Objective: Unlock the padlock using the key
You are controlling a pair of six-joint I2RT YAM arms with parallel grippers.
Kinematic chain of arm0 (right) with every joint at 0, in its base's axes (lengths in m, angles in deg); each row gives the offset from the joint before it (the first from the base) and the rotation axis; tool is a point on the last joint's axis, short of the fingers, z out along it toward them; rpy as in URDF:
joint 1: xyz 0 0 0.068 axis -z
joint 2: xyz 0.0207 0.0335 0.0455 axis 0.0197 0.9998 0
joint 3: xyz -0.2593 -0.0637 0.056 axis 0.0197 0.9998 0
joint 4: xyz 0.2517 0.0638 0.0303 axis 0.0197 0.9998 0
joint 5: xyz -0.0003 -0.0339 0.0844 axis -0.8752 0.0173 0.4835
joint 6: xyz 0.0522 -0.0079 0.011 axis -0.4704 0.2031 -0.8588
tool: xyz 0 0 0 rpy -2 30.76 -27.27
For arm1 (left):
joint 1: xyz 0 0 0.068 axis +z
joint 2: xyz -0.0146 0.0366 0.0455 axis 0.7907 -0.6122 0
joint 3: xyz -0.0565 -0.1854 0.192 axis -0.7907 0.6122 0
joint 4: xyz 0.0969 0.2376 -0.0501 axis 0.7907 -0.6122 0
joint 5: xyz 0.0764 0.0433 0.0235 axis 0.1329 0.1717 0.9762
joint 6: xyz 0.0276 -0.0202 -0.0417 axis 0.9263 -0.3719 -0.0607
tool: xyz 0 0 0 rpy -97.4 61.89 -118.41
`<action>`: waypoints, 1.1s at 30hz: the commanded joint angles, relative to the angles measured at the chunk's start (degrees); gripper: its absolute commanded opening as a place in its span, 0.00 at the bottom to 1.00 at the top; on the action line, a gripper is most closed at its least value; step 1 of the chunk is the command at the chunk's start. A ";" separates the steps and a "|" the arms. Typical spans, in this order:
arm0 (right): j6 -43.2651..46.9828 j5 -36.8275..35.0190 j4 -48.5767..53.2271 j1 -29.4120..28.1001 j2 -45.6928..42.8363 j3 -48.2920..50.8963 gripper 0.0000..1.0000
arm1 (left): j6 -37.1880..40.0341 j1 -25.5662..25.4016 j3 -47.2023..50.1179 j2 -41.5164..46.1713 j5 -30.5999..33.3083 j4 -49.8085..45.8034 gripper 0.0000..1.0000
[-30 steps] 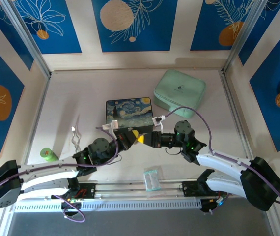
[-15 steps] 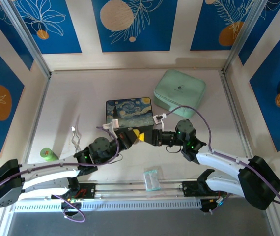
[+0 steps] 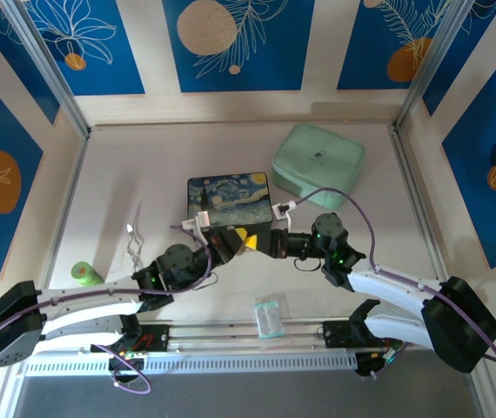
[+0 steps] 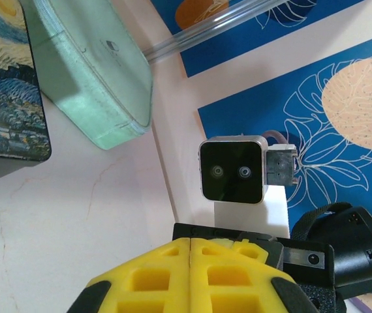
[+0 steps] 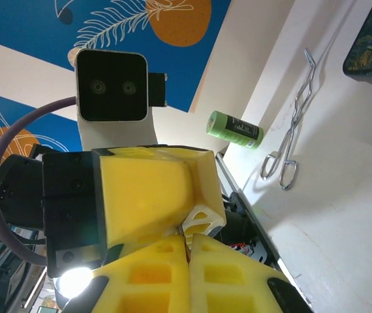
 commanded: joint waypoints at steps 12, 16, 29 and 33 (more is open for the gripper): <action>13.47 -6.25 44.63 5.44 -2.31 -8.63 0.00 | 5.27 5.76 -1.38 0.46 4.91 -26.11 0.82; 15.60 -7.02 47.46 6.04 -0.46 -8.90 0.00 | 7.71 7.19 1.62 -7.57 1.67 -14.08 0.72; 16.41 -5.57 45.90 6.56 2.48 -8.41 0.00 | 15.43 8.07 -2.86 -28.95 4.85 -0.94 0.73; 16.25 -5.05 45.63 6.74 3.40 -8.62 0.00 | 13.84 8.07 -5.07 -33.33 2.67 0.99 0.66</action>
